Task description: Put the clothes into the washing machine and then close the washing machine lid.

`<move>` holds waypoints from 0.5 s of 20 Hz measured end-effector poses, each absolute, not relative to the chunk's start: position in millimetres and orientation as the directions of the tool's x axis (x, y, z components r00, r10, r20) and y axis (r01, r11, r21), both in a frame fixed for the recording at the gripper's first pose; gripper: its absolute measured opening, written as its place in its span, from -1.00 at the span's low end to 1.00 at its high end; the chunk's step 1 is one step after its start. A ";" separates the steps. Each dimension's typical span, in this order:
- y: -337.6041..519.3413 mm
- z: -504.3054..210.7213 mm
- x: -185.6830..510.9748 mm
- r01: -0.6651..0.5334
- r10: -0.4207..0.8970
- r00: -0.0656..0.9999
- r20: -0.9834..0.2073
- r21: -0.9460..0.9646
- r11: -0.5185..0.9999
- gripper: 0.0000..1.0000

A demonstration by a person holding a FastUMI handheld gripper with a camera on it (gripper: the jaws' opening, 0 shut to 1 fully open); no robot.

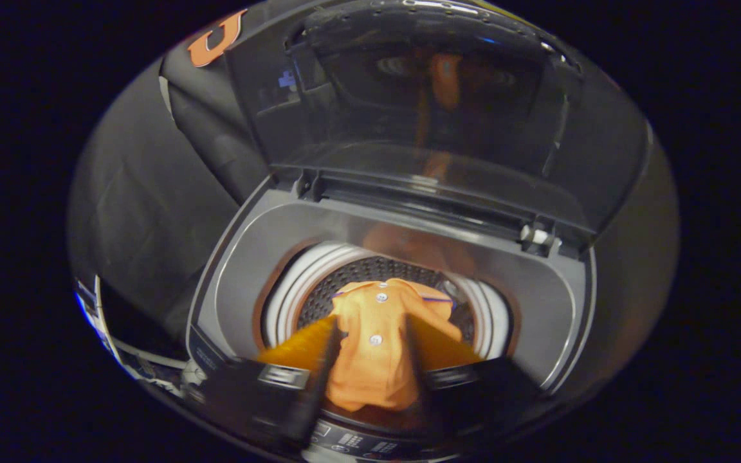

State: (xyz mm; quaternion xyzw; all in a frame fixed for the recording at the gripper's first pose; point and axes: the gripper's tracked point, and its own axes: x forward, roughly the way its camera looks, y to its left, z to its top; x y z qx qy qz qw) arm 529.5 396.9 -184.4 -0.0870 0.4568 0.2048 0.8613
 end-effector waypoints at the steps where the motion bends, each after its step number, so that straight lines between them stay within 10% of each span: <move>1: 396.9 -185.6 530.3 -0.429 0.269 0.507 -0.819 0.031 0.903 1.00; 10: 394.4 -155.2 528.2 -0.440 0.266 0.562 -0.784 -0.011 0.898 1.00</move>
